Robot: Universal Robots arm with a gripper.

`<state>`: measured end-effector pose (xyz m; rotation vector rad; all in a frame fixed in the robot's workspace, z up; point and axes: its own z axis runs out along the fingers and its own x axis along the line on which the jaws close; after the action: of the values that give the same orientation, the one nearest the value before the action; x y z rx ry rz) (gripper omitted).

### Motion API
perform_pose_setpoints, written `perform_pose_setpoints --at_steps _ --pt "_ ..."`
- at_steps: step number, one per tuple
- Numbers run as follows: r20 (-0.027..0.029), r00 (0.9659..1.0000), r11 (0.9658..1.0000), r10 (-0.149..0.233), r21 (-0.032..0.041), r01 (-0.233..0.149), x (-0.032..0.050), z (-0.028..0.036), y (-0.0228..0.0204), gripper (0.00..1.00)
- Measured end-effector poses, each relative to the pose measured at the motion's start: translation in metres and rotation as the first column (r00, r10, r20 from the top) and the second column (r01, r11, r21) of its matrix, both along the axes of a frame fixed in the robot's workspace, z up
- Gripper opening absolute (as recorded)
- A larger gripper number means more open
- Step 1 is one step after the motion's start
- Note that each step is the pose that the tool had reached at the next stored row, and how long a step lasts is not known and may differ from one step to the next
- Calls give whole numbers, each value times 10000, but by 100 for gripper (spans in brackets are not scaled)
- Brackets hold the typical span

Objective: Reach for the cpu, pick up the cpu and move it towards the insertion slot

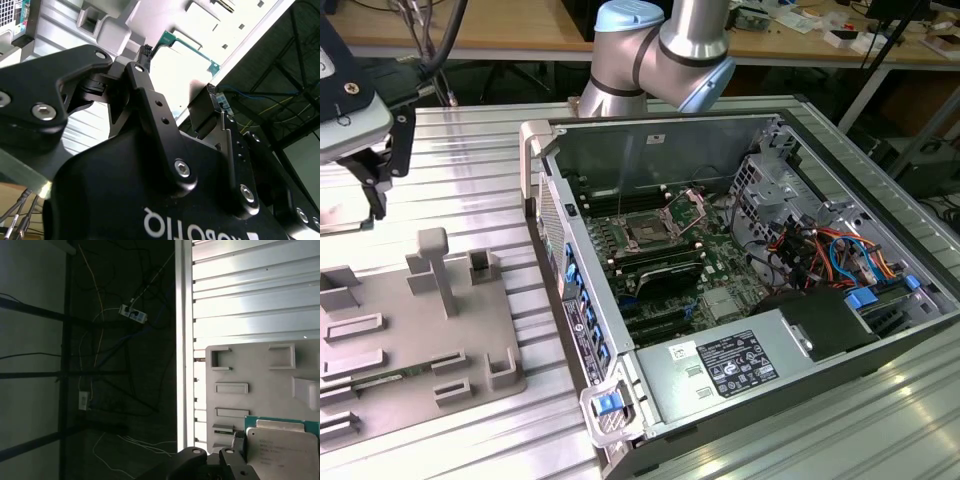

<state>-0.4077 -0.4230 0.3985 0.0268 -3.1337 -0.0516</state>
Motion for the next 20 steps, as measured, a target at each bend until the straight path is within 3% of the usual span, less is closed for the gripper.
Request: perform_pose_setpoints --at_steps 20 --pt "0 10000 10000 -1 0 1 185 0 0 55"
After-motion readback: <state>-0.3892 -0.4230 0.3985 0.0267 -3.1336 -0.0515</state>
